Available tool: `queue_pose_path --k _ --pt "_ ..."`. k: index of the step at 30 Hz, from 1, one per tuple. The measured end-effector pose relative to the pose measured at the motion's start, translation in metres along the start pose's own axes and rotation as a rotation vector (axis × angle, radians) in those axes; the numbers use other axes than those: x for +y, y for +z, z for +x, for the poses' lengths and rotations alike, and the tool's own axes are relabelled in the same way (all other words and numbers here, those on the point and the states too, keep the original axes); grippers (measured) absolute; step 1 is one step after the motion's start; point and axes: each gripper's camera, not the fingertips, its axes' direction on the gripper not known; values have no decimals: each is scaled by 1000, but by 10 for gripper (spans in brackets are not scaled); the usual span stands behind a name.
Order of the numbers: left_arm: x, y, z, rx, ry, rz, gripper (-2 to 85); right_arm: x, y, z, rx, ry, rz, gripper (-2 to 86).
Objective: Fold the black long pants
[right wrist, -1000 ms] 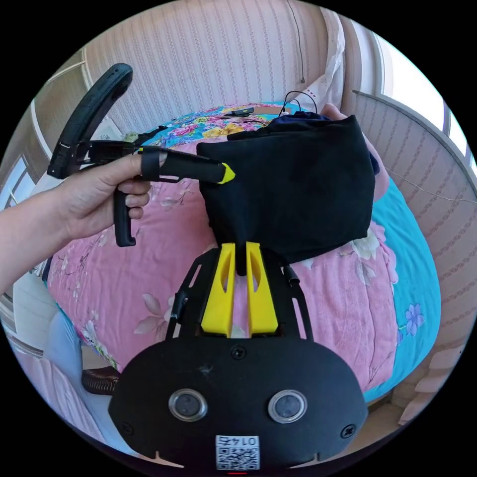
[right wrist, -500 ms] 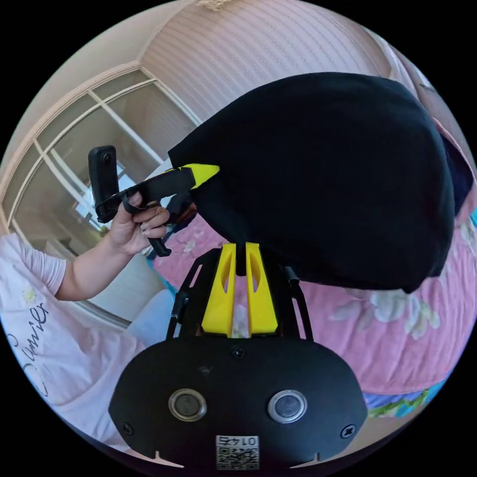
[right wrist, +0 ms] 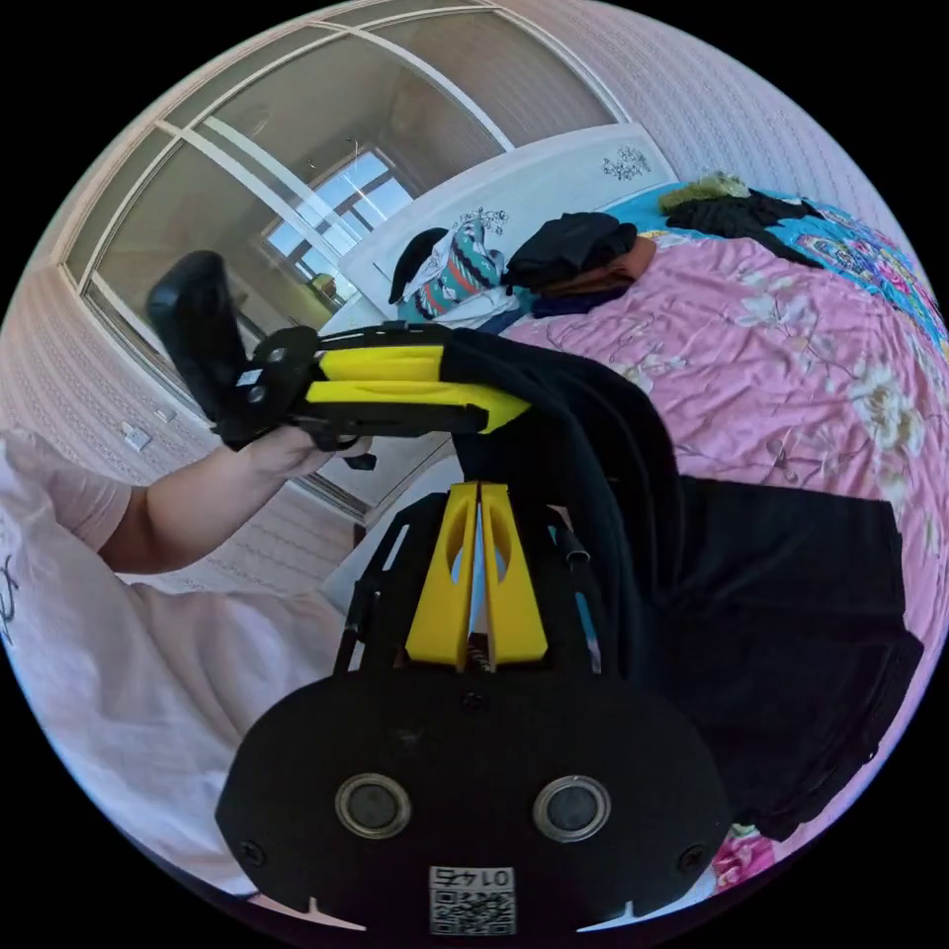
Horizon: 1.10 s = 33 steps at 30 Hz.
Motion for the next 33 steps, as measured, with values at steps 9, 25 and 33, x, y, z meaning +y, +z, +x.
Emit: queue_pose_path --k 9,25,33 --pt "37 3 -42 202 -123 -79 71 190 -121 117 301 708 269 13" --pt "68 -35 -9 -45 26 -200 74 290 -152 180 374 1008 435 74" --pt "31 -28 13 1 170 10 69 309 -156 179 330 996 454 80"
